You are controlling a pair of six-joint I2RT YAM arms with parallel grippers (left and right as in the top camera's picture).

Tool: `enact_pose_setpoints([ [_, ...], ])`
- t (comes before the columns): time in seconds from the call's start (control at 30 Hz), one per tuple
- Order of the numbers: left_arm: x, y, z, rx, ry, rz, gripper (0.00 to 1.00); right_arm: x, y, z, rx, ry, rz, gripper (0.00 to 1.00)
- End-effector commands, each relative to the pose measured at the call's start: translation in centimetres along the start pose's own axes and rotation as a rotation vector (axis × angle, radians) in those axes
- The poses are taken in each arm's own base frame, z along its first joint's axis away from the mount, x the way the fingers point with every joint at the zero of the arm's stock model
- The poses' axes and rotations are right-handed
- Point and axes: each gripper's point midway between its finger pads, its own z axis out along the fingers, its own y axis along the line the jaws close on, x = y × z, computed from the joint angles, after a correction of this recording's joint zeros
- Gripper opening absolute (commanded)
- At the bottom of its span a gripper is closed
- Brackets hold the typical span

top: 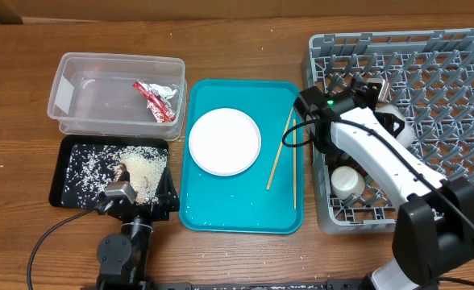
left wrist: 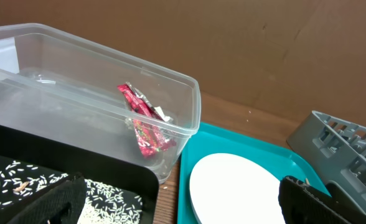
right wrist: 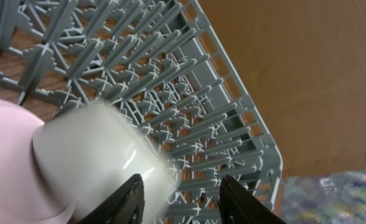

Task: Sort waste into correct bins and load items into the dishwasher
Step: 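Carry the white bowl into the rack and release it, then grasp one wooden chopstick on the teal tray with the right gripper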

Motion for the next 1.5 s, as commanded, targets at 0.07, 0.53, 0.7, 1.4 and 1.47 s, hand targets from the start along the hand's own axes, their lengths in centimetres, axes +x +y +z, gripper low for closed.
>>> enact_pose_setpoints([
  [0.07, -0.1, -0.1, 0.0, 0.007, -0.007, 0.022, 1.0, -1.3, -2.3, -1.2, -0.03, -0.014, 0.187, 0.25],
  [0.53, -0.1, -0.1, 0.0, 0.007, -0.007, 0.022, 1.0, 0.3, 9.0, -11.2, -0.843, 0.175, -0.168, 0.39],
  [0.7, -0.1, -0.1, 0.0, 0.007, -0.007, 0.022, 1.0, 2.9, 13.3, -18.3, -1.275, 0.286, -0.248, 0.46],
  [1.4, -0.1, -0.1, 0.0, 0.007, -0.007, 0.022, 1.0, 12.5, 22.7, -12.5, -1.107, 0.584, -0.253, 0.24],
  [1.47, -0.1, -0.1, 0.0, 0.007, -0.007, 0.022, 1.0, 13.0, 23.1, -12.4, -1.107, 0.603, -0.263, 0.21],
])
